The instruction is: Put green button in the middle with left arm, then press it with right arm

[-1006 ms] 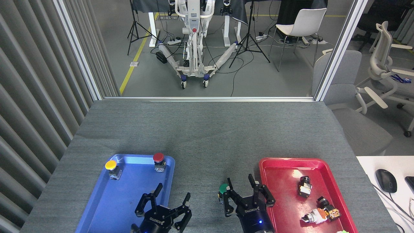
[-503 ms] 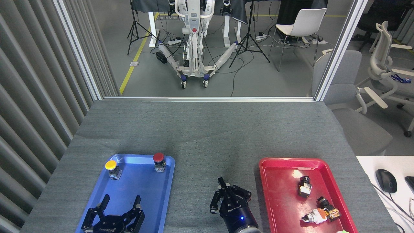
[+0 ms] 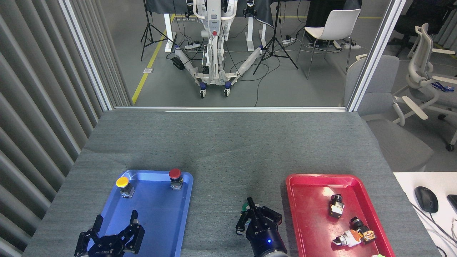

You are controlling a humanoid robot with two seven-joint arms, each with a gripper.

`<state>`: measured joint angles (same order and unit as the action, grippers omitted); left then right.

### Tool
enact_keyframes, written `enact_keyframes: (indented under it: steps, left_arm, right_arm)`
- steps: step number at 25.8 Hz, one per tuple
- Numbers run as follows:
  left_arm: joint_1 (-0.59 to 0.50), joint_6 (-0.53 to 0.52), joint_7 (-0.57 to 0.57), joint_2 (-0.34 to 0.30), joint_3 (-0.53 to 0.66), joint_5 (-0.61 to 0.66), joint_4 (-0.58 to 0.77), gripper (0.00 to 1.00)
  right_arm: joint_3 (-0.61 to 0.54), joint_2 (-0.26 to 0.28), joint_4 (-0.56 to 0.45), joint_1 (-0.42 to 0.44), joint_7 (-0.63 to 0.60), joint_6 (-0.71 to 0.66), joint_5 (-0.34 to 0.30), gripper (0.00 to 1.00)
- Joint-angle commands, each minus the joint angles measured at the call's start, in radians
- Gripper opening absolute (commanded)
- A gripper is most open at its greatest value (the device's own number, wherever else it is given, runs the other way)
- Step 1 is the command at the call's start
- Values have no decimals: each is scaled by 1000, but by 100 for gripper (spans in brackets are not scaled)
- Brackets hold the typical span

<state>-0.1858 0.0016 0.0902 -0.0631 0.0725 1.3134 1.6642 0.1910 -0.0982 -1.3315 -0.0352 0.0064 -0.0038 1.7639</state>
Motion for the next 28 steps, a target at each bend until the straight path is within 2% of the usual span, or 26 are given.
enact_keyframes:
  steps: [1,7,18,28]
  left_arm:
    - [3,15,5,-1,0,-2,-23,99]
    - [0,-34,6,0,0,-5,-21,99]
    - [-1,-35,10,8,-3,-5,-15,99]
    - [14,-34,5,3,-6,-10,-18,99]
  right_arm:
    - [-5,3,9,0,-2,2,0,2]
    - [-15,3,29,0,-2,2,0,3]
    - [-25,3,72,0,26,-2,-4,4]
    - [-25,3,63,0,17,-8,-4,4]
